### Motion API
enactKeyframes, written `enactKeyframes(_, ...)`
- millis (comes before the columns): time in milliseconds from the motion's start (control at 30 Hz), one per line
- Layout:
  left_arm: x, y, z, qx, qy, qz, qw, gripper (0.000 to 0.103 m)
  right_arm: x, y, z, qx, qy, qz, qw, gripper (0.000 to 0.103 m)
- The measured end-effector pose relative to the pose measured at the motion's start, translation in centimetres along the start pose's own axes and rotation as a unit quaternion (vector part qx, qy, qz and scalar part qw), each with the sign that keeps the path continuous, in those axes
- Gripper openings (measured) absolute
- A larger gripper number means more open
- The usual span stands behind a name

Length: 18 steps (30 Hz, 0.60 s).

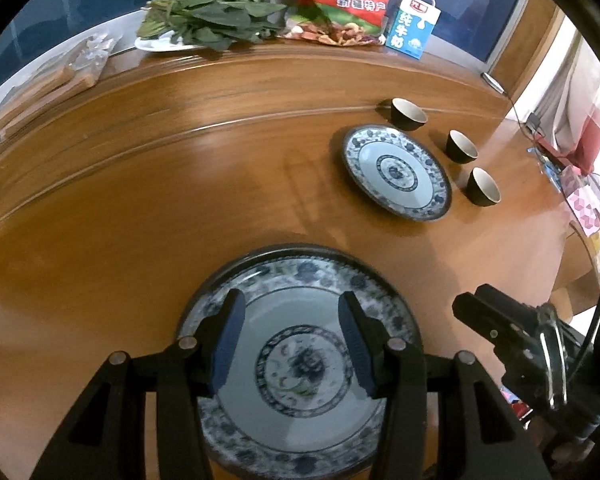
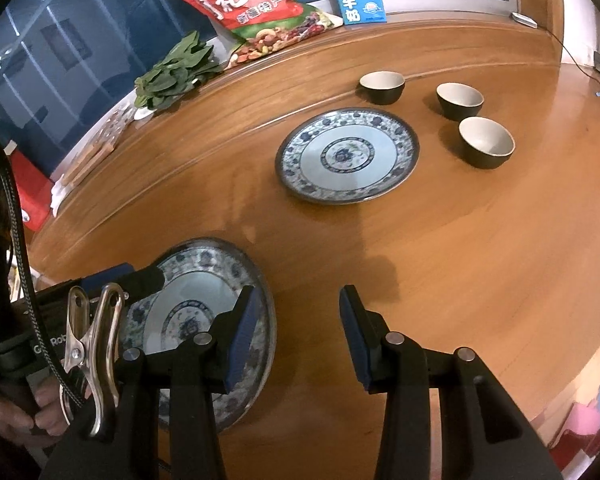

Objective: Organize plates and bowls
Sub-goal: 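Move the right gripper to the blue-and-white plate by the bowls and grasp its rim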

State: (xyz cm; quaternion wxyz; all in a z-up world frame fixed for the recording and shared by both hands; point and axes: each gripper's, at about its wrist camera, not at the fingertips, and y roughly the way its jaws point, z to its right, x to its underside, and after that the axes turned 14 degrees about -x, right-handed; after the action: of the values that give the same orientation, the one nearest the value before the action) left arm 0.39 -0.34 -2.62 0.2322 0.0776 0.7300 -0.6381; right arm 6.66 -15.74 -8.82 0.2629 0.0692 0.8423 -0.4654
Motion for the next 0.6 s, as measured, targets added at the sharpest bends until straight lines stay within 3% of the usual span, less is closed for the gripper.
enactKeyframes(600, -2.6, 1.3, 4.0, 0.006, -0.009, -0.02, 0.9997, 0.051, -2.3, 0.9, 4.4, -0.002, 0.002, -0.016, 1.0, 0.043)
